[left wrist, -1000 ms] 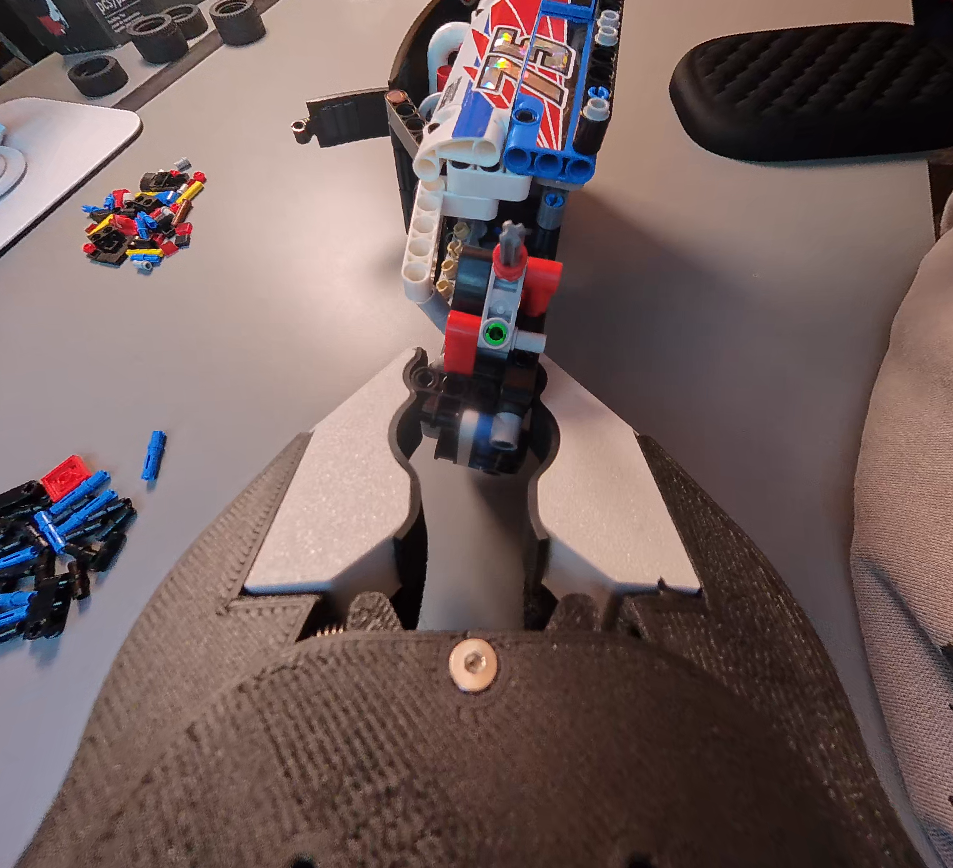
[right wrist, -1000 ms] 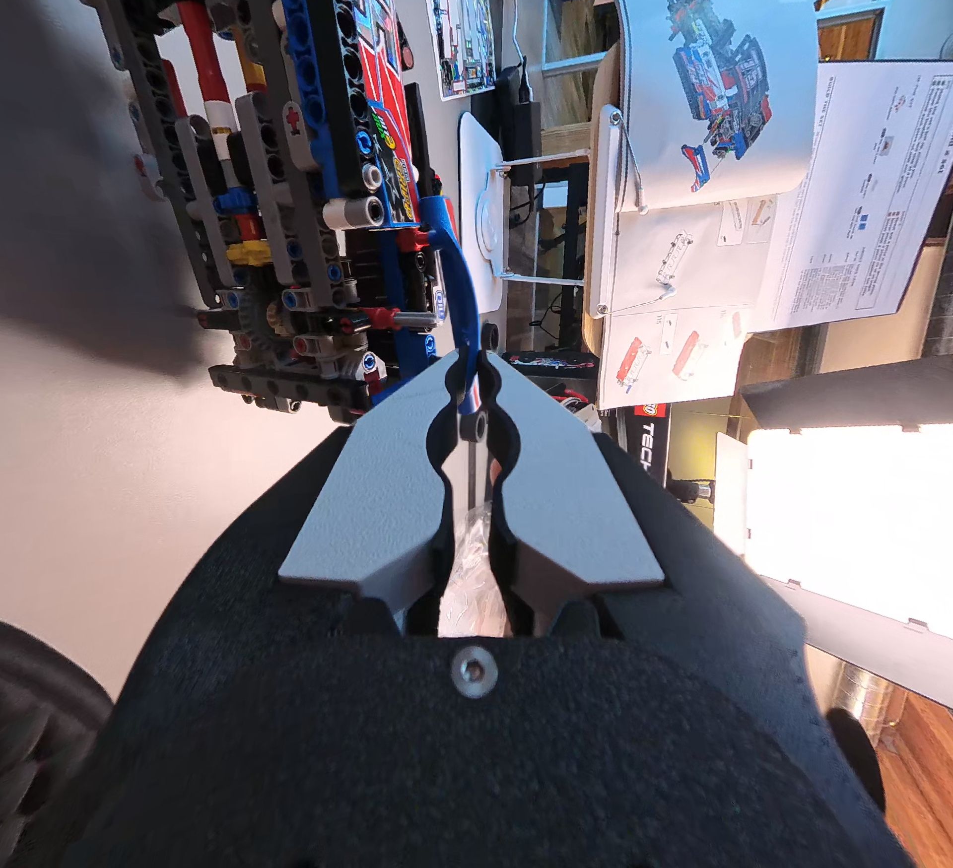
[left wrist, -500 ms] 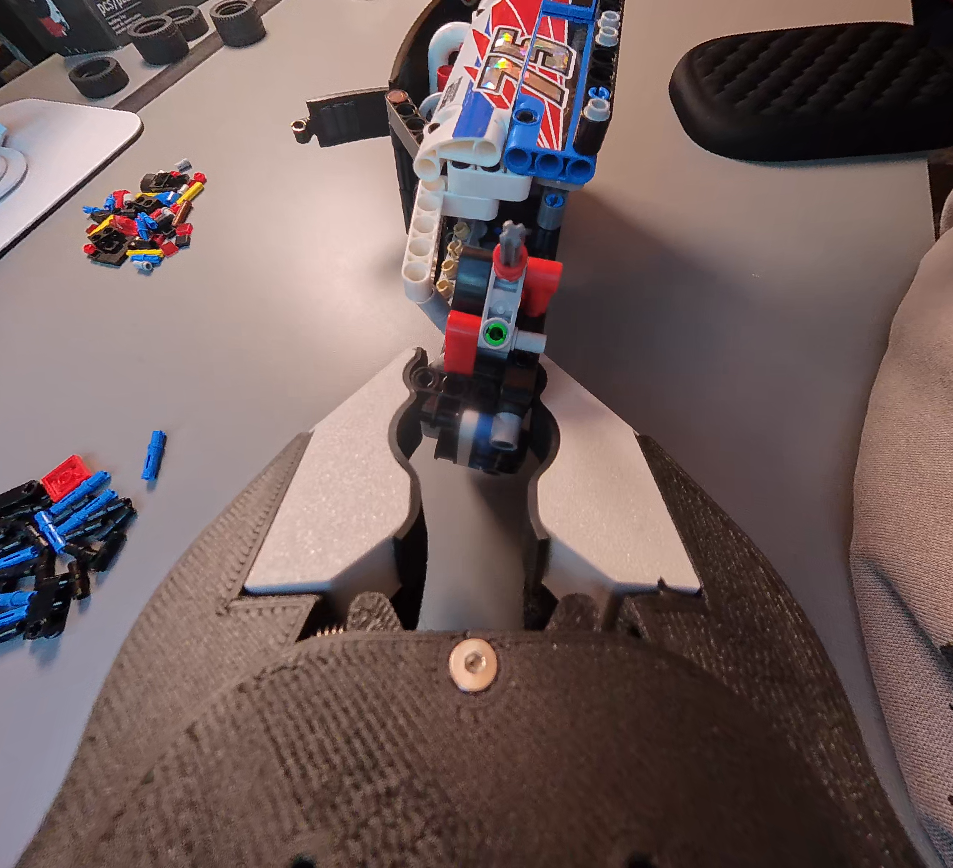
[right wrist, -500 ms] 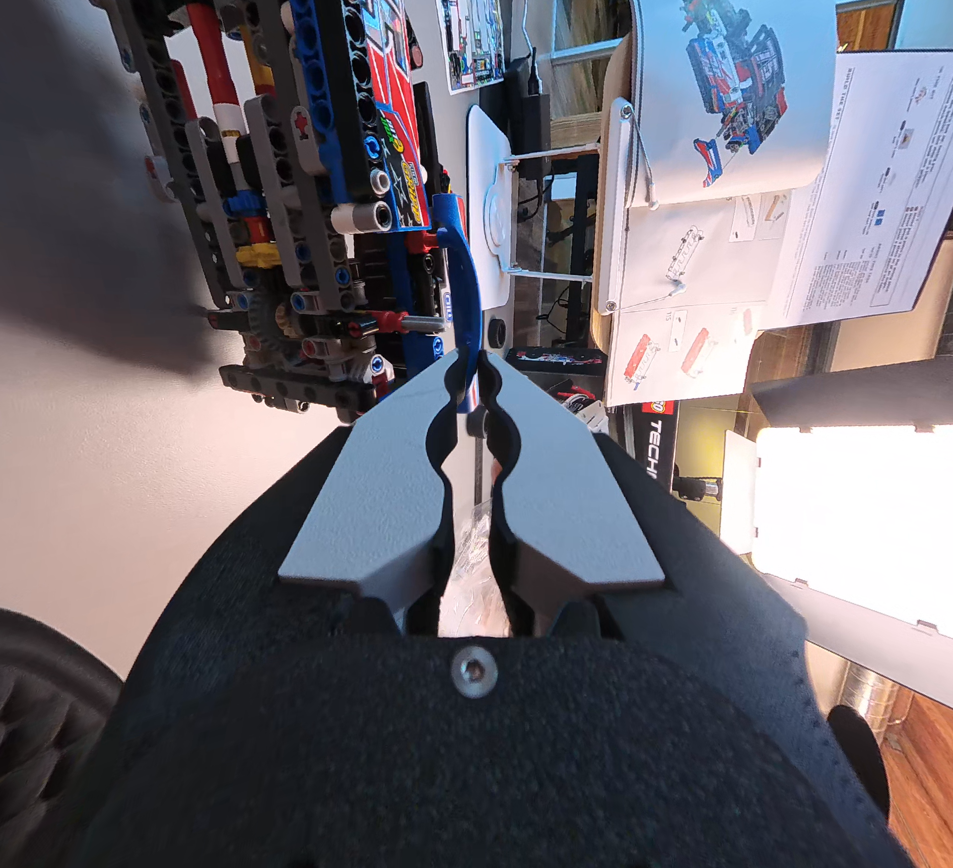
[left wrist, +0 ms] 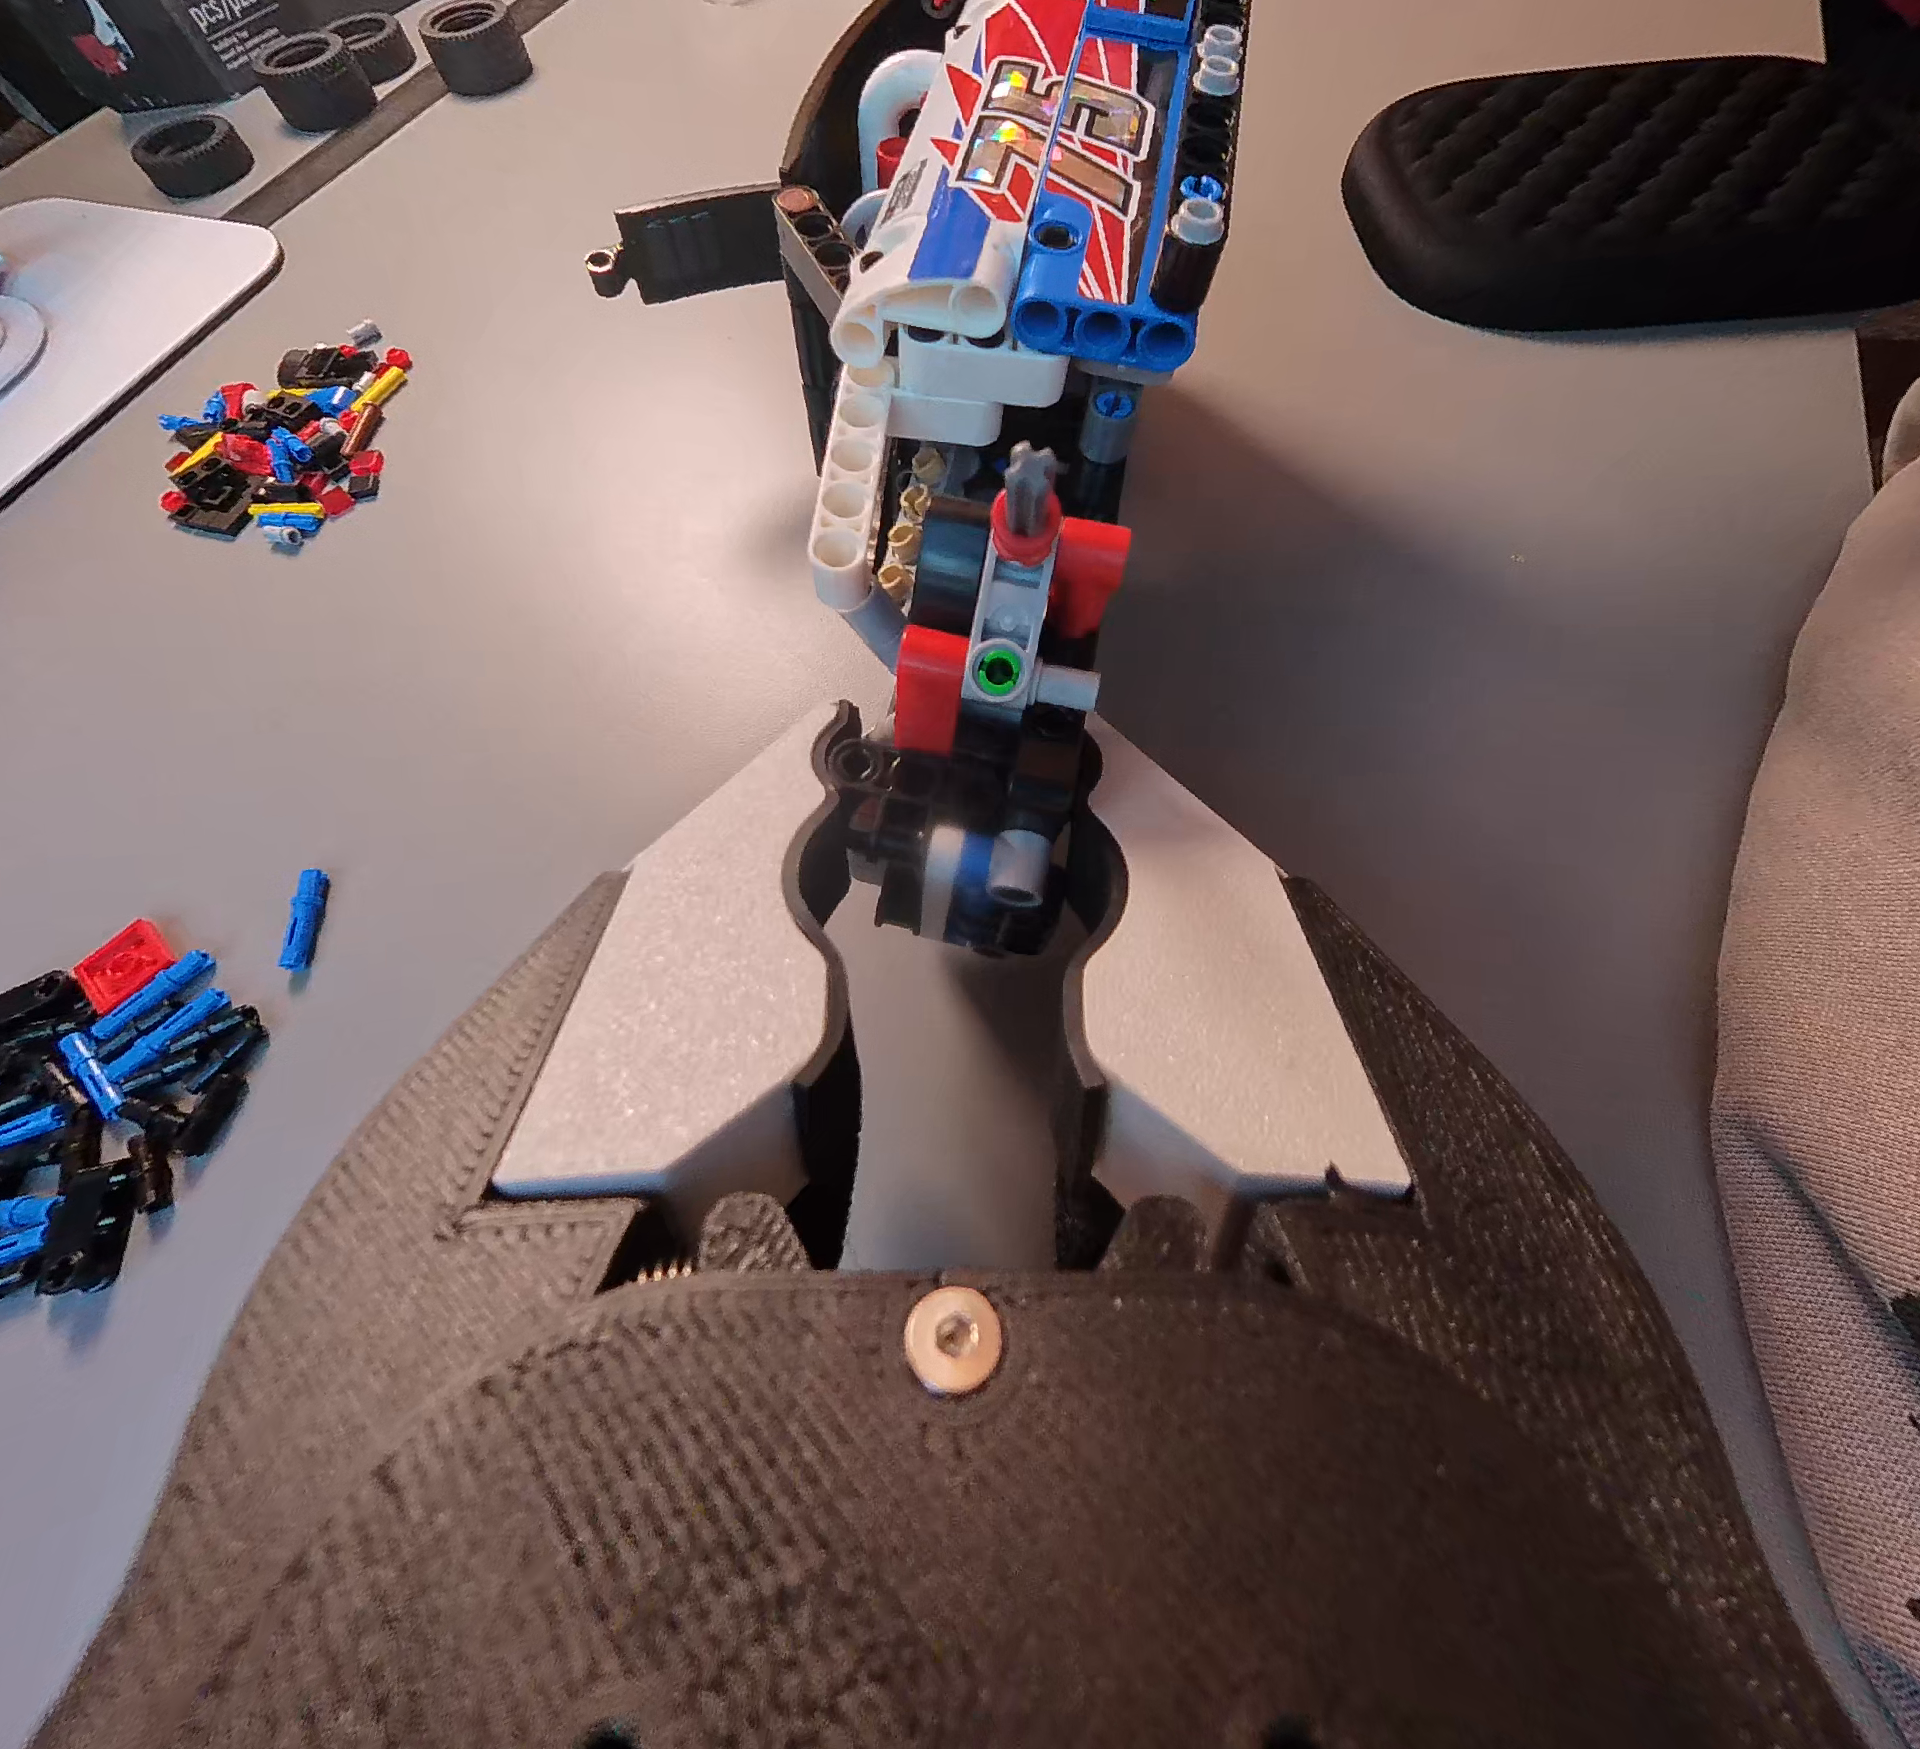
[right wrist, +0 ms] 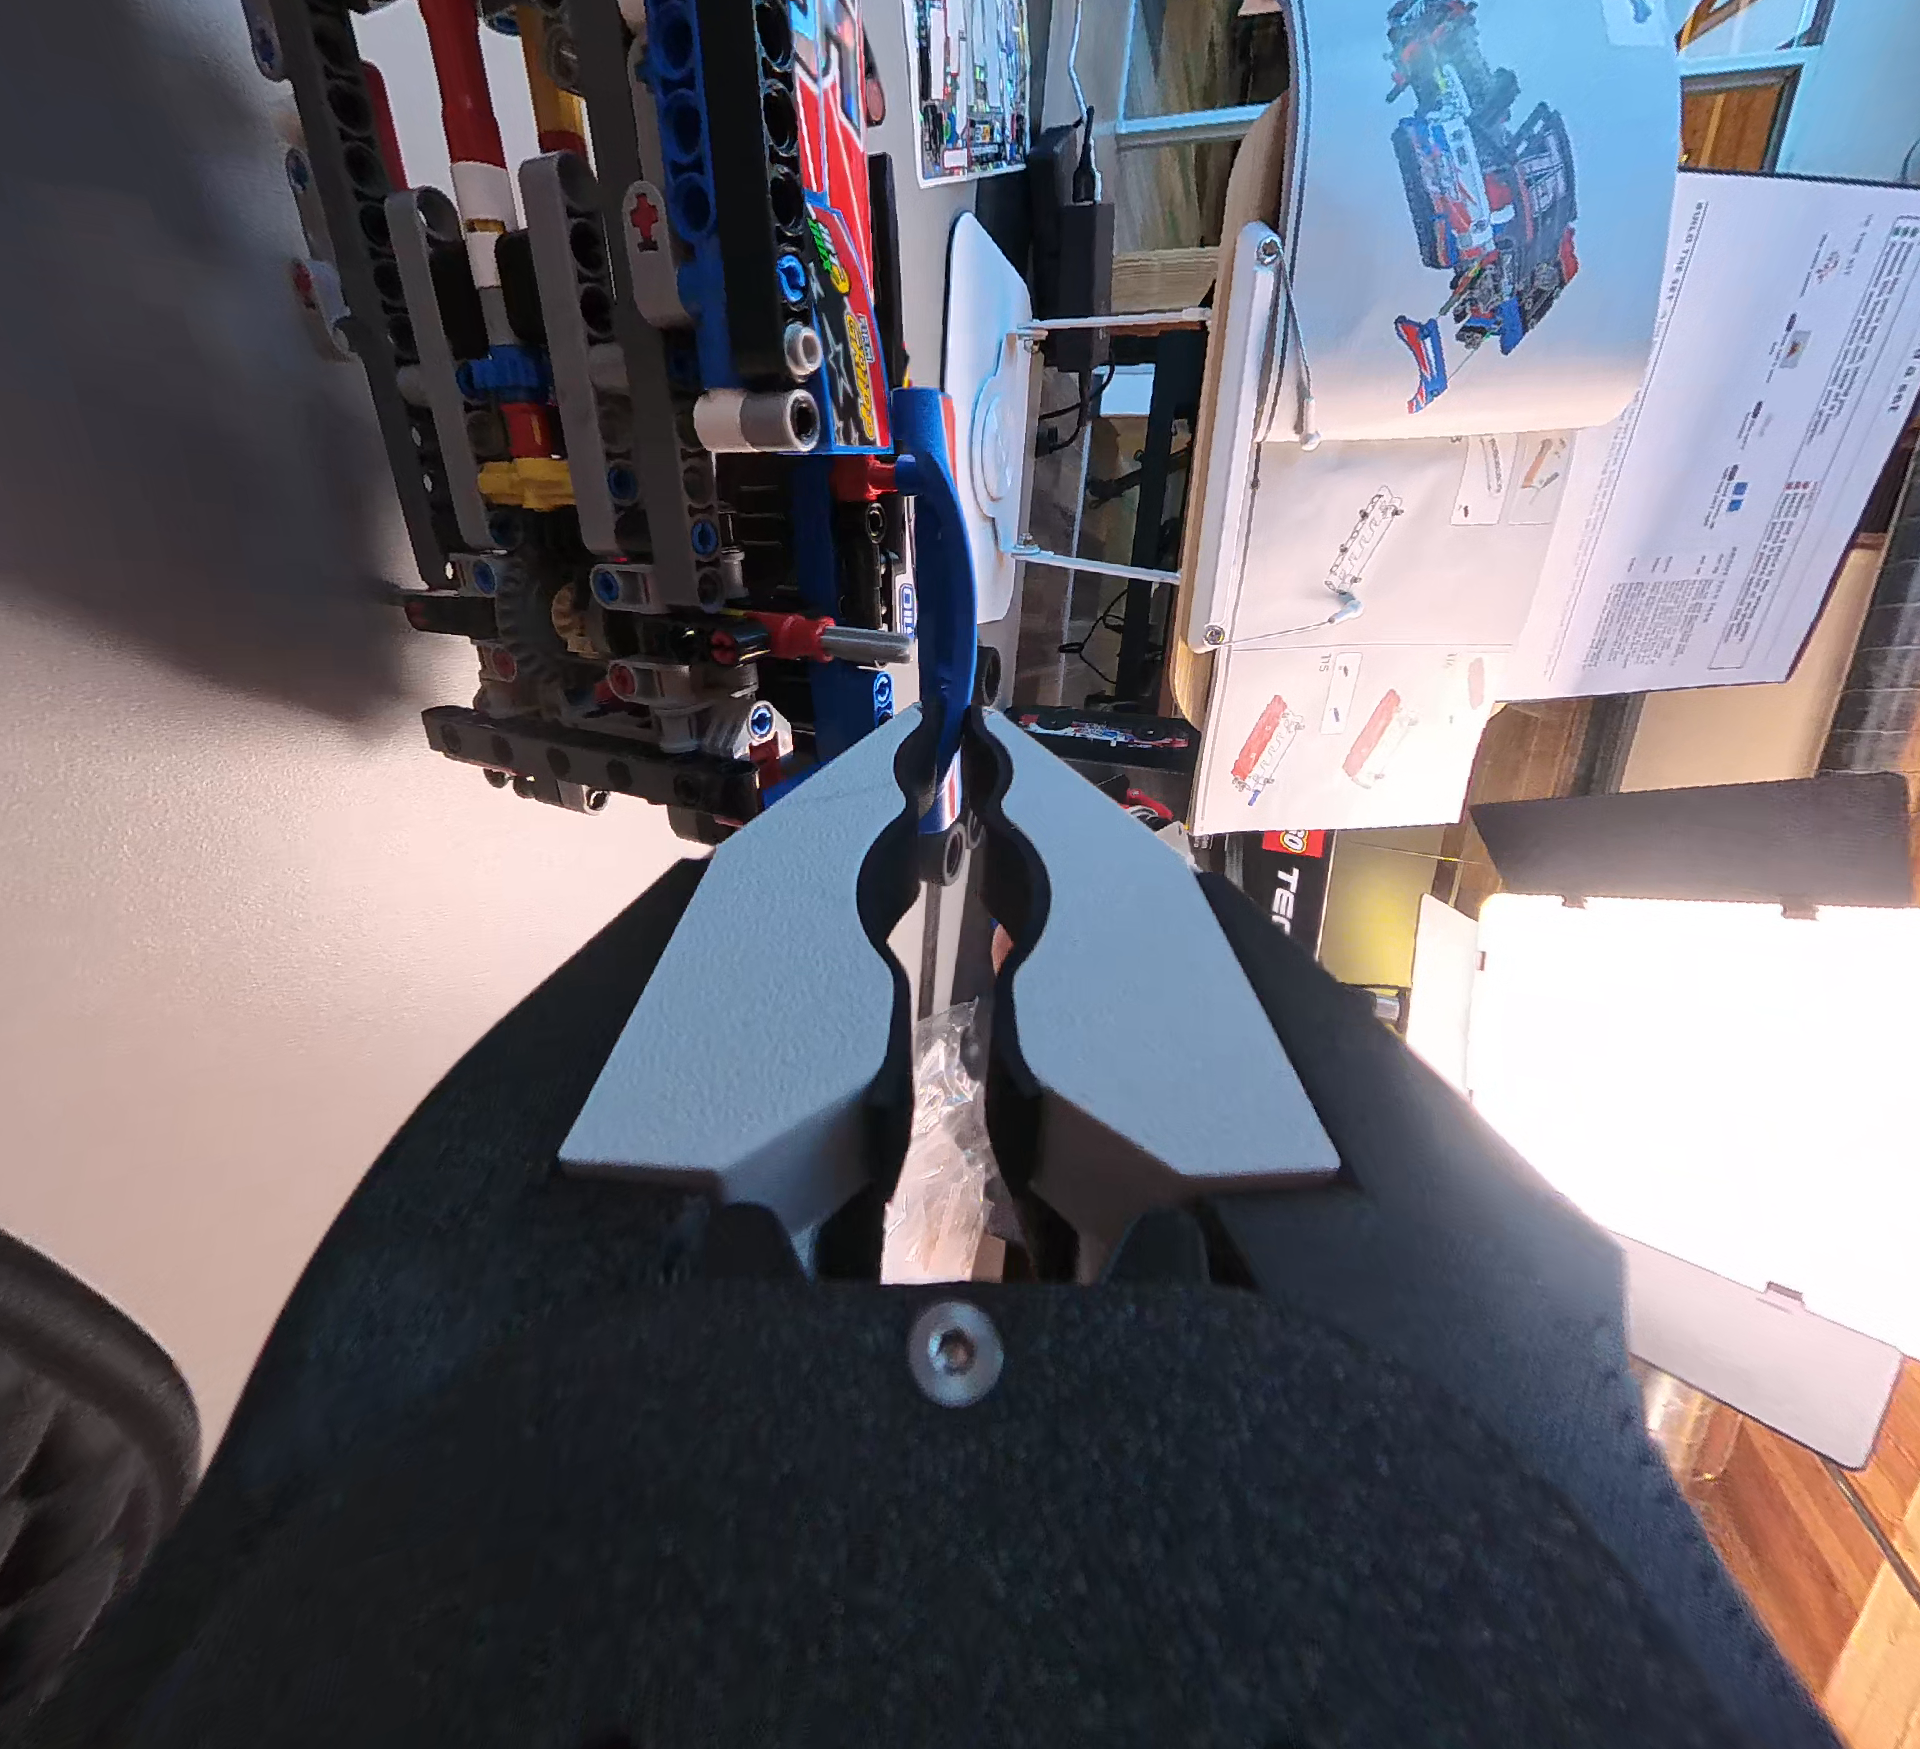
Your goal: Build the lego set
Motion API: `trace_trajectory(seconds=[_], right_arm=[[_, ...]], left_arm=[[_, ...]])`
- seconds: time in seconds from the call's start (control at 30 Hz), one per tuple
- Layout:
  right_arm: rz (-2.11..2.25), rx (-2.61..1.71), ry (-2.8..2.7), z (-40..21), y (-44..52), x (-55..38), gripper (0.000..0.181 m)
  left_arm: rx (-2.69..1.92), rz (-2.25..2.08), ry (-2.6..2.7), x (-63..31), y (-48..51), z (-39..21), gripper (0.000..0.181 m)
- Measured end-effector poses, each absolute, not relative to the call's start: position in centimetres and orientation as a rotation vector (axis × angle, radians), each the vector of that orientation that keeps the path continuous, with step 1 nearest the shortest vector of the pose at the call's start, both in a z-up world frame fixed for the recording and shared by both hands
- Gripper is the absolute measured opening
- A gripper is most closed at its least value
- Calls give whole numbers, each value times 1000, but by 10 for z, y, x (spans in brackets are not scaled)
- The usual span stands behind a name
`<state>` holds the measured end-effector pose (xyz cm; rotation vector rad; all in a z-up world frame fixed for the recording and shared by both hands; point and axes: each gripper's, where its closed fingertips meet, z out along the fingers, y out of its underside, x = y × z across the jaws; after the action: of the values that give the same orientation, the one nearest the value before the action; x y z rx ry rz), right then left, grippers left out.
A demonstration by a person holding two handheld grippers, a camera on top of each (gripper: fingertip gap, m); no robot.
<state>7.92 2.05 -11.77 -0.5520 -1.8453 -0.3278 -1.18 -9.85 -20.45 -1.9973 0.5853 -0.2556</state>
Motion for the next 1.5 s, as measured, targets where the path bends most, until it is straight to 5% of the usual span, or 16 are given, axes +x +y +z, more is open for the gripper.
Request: trace_trajectory(seconds=[1.5], right_arm=[[-329,-603,-1975,-120,24,73,2]], left_arm=[[-1989,-288,579,-13,-98,-204,37]])
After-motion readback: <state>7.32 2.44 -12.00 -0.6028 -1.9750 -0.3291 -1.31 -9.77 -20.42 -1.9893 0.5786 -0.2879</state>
